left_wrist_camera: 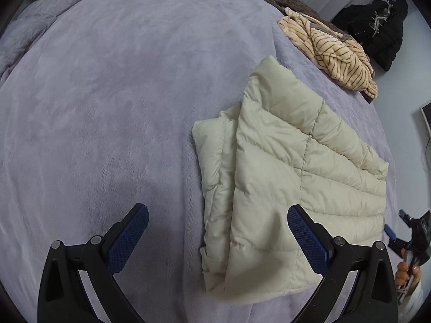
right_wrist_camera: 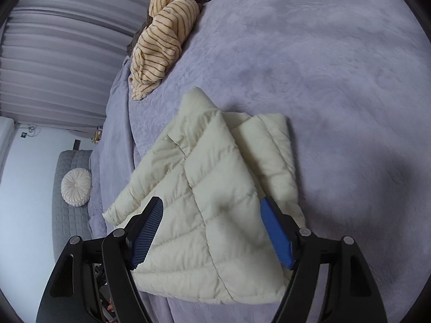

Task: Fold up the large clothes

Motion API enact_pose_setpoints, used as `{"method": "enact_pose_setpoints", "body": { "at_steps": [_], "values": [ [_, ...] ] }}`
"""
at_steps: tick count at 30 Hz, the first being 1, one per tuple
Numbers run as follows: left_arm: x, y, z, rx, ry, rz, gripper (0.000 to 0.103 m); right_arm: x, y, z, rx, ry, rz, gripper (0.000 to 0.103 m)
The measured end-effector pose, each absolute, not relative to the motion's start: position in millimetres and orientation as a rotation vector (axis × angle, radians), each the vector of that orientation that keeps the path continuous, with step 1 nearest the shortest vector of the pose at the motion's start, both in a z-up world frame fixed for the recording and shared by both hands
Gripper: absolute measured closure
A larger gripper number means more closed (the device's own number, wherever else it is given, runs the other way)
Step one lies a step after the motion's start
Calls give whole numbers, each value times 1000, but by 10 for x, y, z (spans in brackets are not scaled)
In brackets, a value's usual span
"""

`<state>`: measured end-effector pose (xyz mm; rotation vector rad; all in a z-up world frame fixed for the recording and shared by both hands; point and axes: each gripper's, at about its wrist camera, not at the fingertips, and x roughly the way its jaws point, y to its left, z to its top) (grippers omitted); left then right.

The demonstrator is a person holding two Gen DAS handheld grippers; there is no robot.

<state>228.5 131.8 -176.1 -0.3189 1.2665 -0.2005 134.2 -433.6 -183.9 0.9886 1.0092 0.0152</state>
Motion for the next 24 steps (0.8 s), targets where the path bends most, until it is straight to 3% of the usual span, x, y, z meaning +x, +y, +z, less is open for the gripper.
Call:
{"method": "enact_pose_setpoints", "body": {
  "at_steps": [11,15,24],
  "values": [
    [2072,1405,-2059,-566,1368,-345,0,445,-4159,-2037,1141,1035,22,18],
    [2169,1310,-2196,-535,1394,-364,0,384,-3962,-2260,1226,1054,70,4],
    [2333,1068,-2293,-489,1396,-395,0,613,-3771,-2691,1365,969,87,4]
  ]
}}
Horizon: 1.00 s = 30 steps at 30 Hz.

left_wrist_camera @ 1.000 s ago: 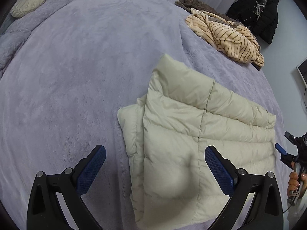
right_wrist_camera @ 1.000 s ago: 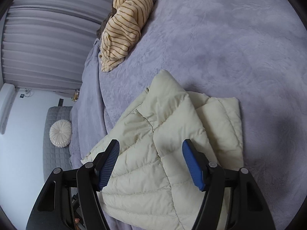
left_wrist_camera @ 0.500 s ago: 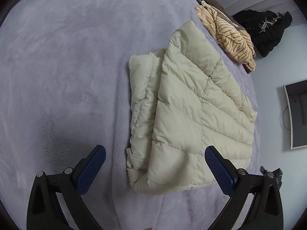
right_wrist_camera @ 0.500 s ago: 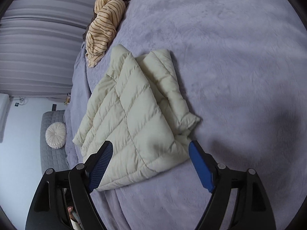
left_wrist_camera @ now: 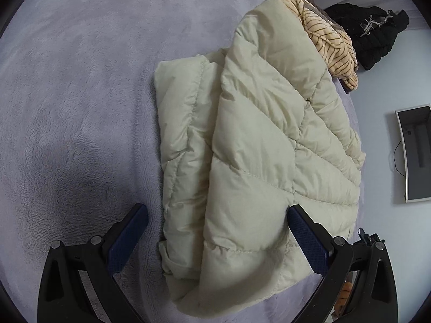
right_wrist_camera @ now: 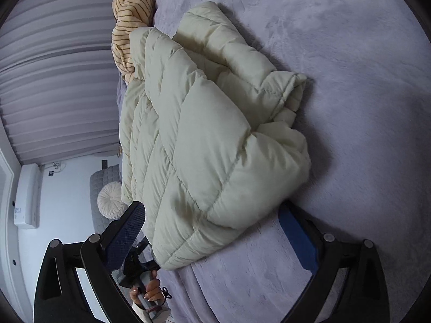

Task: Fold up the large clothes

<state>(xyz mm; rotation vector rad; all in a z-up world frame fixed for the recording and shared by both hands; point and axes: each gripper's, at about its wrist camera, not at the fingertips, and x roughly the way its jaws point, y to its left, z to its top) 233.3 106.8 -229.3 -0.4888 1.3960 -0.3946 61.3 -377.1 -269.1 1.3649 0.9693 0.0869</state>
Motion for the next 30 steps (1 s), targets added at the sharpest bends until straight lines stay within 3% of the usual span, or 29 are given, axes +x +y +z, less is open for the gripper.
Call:
{"method": "enact_pose_setpoints", "body": {
  "at_steps": [3,6,7,8,9,12,16,30],
  "values": [
    [2320,979,-2243,-440,1380,-395,6,726,-3757,-2729,1380,934,97,4],
    [2306,957,-2235,-406,1369,-391,28,810,-3781,-2731,1395,918,93,6],
    [2300,957,-2230,-419,1361,-429,56,803,-3777,-2734,1401,914,89,11],
    [2290,986,-2232,-452,1363,-468,69,809,-3777,-2736,1409,915,85,29],
    [2285,982,-2206,-448,1357,-463,69,817,-3771,-2741,1415,928,81,54],
    [2242,961,-2105,-404,1325,-467,74,771,-3755,-2747,1444,916,103,78],
    [2134,989,-1973,-416,1309,-486,74,685,-3747,-2646,1445,890,148,84],
    [1143,1042,-1812,-323,1388,-457,74,-155,-3679,-2419,1447,966,128,84]
  ]
}}
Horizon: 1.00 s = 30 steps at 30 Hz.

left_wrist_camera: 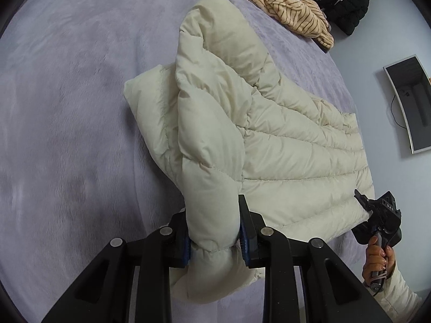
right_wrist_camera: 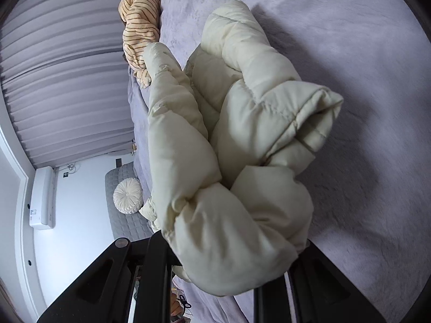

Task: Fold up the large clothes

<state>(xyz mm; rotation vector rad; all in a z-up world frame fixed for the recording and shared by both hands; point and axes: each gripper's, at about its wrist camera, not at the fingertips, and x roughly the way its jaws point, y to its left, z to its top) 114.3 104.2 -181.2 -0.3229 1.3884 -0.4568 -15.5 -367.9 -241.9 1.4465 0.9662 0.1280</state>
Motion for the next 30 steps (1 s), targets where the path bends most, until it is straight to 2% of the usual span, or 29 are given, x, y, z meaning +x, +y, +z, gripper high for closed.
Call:
{"method": "enact_pose_setpoints", "body": {
  "at_steps": [13,15,16,17,18,19,22,23,24,27,30],
  "values": [
    [735,1033,-1774,-304,1416,-411,73,-853,-3579,-2535,1429,1055,51,82],
    [773,1012,-1693,-279,1409,-364,64,-793,-3597,-2523,1400,1090,32,71],
    [775,1027,-1629,-258,1392,-332,50,-781,-3608,-2502,1382,1111,15,63],
    [767,1070,-1564,-247,1371,-309,45,-788,-3621,-2471,1360,1132,-6,39],
    [747,1145,-1501,-250,1357,-301,45,-809,-3648,-2424,1334,1145,-31,21],
    [771,1196,-1445,-257,1347,-292,45,-851,-3689,-2361,1314,1140,-55,20],
    [822,1319,-1217,-246,1287,-267,45,-1036,-3888,-2154,1228,1168,-223,21],
    [862,1311,-1130,-232,1264,-274,45,-1099,-3976,-2058,1190,1159,-299,27],
    [911,1310,-1055,-225,1245,-295,45,-1147,-4056,-1949,1155,1140,-352,41],
    [1096,1109,-923,-199,1205,-375,45,-1020,-4148,-1629,1040,1097,-343,69],
    [1309,807,-1013,-166,1211,-422,45,-504,-3972,-1391,869,1088,-172,77]
  ]
}}
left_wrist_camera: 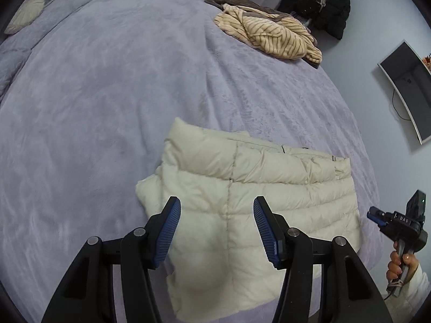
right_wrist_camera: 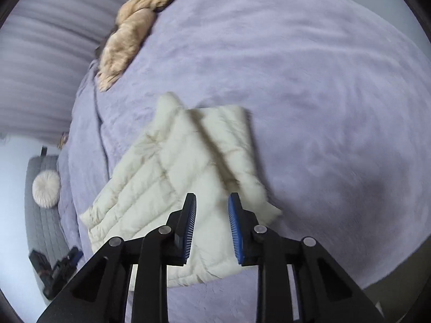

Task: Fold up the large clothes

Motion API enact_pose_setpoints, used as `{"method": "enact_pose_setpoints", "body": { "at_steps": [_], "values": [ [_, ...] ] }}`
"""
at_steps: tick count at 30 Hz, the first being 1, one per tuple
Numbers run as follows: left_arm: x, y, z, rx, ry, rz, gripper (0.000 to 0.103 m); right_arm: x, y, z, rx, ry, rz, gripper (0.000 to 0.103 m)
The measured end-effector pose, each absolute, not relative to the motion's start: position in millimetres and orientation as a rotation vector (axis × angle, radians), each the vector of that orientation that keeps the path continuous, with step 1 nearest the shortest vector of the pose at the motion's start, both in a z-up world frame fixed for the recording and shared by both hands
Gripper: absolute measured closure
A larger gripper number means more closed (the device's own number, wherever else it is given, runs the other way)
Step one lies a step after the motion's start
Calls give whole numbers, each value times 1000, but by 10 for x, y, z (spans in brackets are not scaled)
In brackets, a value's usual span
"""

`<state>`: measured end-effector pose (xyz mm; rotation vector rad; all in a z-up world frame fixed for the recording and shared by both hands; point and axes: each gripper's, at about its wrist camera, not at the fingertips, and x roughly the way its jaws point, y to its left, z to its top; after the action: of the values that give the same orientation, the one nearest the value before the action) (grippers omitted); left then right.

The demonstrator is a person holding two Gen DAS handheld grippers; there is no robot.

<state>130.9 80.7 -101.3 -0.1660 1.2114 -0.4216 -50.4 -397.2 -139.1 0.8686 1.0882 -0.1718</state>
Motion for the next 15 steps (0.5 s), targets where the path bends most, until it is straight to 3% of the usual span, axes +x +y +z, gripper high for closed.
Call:
{"method": "enact_pose_setpoints", "body": {
  "at_steps": [7,15],
  "values": [
    [1714,400,-1582,-144,1239,-369,45,560,-3470,-1571,549,1144,22,77],
    [1973,439,-2043,-153,1225,-326,45,925,-3784,-2231,585,1157,-47,83]
  ]
}}
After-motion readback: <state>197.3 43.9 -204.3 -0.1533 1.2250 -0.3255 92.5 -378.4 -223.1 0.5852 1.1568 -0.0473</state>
